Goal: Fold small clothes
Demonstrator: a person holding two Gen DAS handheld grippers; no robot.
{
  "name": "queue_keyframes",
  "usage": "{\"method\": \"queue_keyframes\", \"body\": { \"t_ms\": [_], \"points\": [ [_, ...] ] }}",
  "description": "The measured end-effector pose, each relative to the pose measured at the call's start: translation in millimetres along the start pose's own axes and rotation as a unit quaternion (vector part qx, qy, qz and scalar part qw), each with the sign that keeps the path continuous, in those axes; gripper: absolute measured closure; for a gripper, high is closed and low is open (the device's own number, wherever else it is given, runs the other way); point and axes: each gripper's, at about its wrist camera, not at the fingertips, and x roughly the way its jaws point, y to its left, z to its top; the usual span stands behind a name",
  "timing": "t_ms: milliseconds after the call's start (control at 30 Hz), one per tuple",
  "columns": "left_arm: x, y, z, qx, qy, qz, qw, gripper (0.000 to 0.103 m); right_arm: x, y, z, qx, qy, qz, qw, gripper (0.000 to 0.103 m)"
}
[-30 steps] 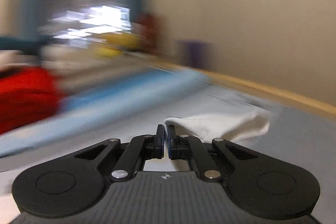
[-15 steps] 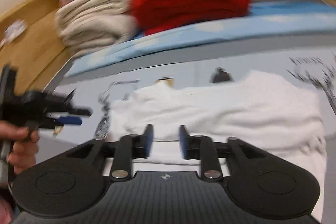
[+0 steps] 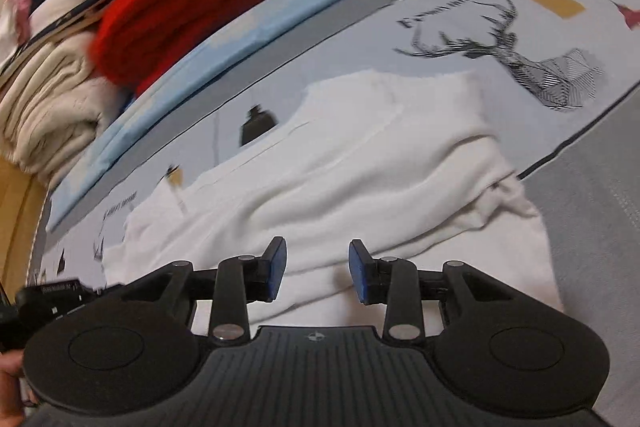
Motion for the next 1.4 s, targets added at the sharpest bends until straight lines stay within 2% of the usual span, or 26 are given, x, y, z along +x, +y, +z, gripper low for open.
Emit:
{"method": "queue_keyframes", "body": {
  "t_ms": [33, 133, 167, 200, 233, 367, 400, 433, 533, 567, 633, 733, 800, 867, 967, 1033, 1167, 1267, 1400],
  "points": [
    [2.7, -1.7, 0.6, 0.001, 0.000, 0.001, 1.0000, 0.066, 2.7, -5.0, 3.7, 0.007, -0.002, -0.006, 1.000, 0.066],
    [7.4, -7.1, 1.5, 0.013, -0.002, 0.010, 0.9999, 0.067, 6.2, -25.5, 13.3, 0.044, -0.008, -0.027, 0.999, 0.066],
    [7.8, -8.8, 1.3, 0.017, -0.004, 0.013, 0.9998, 0.073, 8.8, -31.9, 14.6, 0.059, -0.007, -0.033, 0.998, 0.066],
    [5.7, -11.5, 1.5, 0.024, -0.009, 0.020, 0.9995, 0.085, 10.4, -37.3, 16.2, 0.072, -0.005, -0.038, 0.997, 0.066],
    [-0.8, -15.9, 1.7, 0.034, -0.021, 0.026, 0.9989, 0.096, 12.1, -42.1, 17.5, 0.084, -0.001, -0.042, 0.996, 0.066],
    [-71.9, -31.7, 2.6, 0.031, -0.109, 0.008, 0.9935, 0.096, 17.7, -56.3, 19.6, 0.117, 0.007, -0.062, 0.991, 0.066],
    [-85.1, -33.0, -0.4, 0.042, -0.124, 0.014, 0.9913, 0.096, 18.7, -58.7, 19.4, 0.123, 0.008, -0.068, 0.990, 0.066],
    [-92.3, -32.1, -4.0, 0.056, -0.129, 0.036, 0.9894, 0.095, 19.5, -62.0, 19.1, 0.131, 0.011, -0.073, 0.989, 0.067],
    [-77.3, -13.8, -7.4, 0.050, -0.081, 0.106, 0.9897, 0.094, 19.5, -71.6, 17.4, 0.150, 0.020, -0.085, 0.985, 0.068],
    [-75.8, -4.6, -7.3, 0.034, -0.077, 0.121, 0.9890, 0.094, 18.5, -74.0, 16.7, 0.152, 0.021, -0.102, 0.983, 0.068],
    [-80.8, 0.2, -4.8, 0.040, -0.082, 0.135, 0.9866, 0.094, 15.6, -78.3, 16.6, 0.155, 0.013, -0.131, 0.979, 0.067],
    [-86.7, -6.4, 1.9, 0.070, -0.089, 0.107, 0.9877, 0.091, 9.2, -81.2, 16.8, 0.171, 0.006, -0.142, 0.975, 0.067],
    [-83.9, -3.6, 2.9, 0.074, -0.078, 0.089, 0.9902, 0.088, 3.0, -75.8, 16.8, 0.163, -0.009, -0.158, 0.974, 0.067],
    [-75.2, -5.1, 3.2, 0.075, -0.063, 0.087, 0.9914, 0.085, -3.7, -70.4, 17.5, 0.158, -0.031, -0.163, 0.973, 0.067],
    [-62.0, -7.6, 2.7, 0.078, -0.045, 0.076, 0.9930, 0.079, -6.0, -72.7, 20.0, 0.172, -0.051, -0.127, 0.976, 0.067],
    [-54.1, -7.5, 2.7, 0.077, -0.038, 0.077, 0.9934, 0.077, 0.4, -76.6, 20.2, 0.187, -0.033, -0.111, 0.976, 0.067],
    [-48.0, -7.4, 4.0, 0.078, -0.031, 0.082, 0.9931, 0.076, 8.4, -81.3, 20.3, 0.206, -0.022, -0.109, 0.972, 0.067],
    [-47.8, -6.7, 6.1, 0.073, -0.035, 0.084, 0.9932, 0.076, 3.3, -76.4, 22.0, 0.205, -0.024, -0.116, 0.972, 0.073],
    [-41.8, -8.4, 6.1, 0.078, -0.030, 0.088, 0.9926, 0.076, -5.6, -68.9, 24.1, 0.197, -0.037, -0.087, 0.976, 0.072]
  ]
}}
